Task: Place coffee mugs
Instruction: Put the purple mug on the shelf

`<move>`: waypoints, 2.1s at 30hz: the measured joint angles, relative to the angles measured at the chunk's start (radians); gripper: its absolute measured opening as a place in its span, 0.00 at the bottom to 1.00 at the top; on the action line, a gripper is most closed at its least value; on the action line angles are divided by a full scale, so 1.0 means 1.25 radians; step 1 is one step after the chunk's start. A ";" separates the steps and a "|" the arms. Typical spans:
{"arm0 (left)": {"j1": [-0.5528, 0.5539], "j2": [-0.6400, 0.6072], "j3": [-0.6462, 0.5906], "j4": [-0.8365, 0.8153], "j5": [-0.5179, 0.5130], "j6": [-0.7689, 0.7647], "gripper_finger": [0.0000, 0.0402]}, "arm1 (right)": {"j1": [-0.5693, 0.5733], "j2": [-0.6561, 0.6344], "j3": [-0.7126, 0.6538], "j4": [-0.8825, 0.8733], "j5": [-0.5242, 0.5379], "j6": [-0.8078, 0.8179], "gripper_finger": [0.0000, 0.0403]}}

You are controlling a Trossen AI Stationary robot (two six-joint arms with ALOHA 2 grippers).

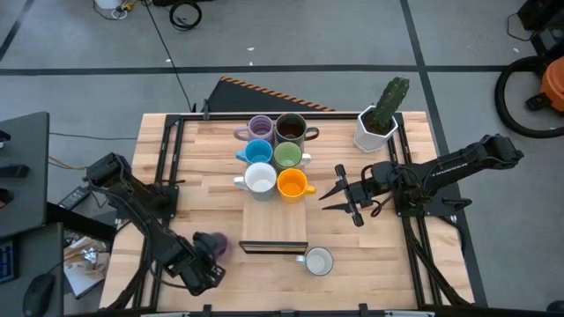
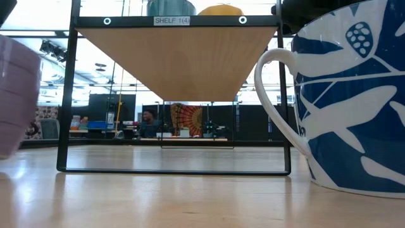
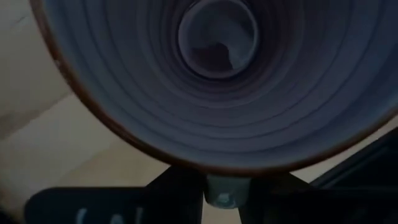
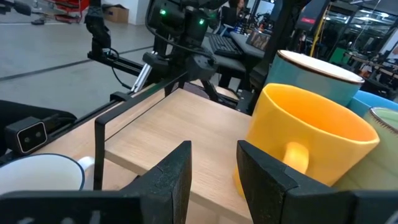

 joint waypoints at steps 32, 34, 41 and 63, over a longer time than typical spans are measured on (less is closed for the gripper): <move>-0.031 -0.091 0.000 -0.168 -0.031 0.150 0.15 | 0.052 0.000 0.000 -0.039 0.065 0.039 0.33; -0.034 -0.091 0.000 -0.168 -0.042 0.164 0.15 | 0.052 0.000 0.000 -0.039 0.065 0.039 0.33; -0.034 -0.091 0.000 -0.177 -0.049 0.240 0.15 | 0.052 0.000 0.000 -0.040 0.066 0.045 0.33; -0.047 -0.174 0.000 -0.301 -0.204 0.453 0.15 | 0.053 0.000 0.000 -0.035 0.133 0.151 0.33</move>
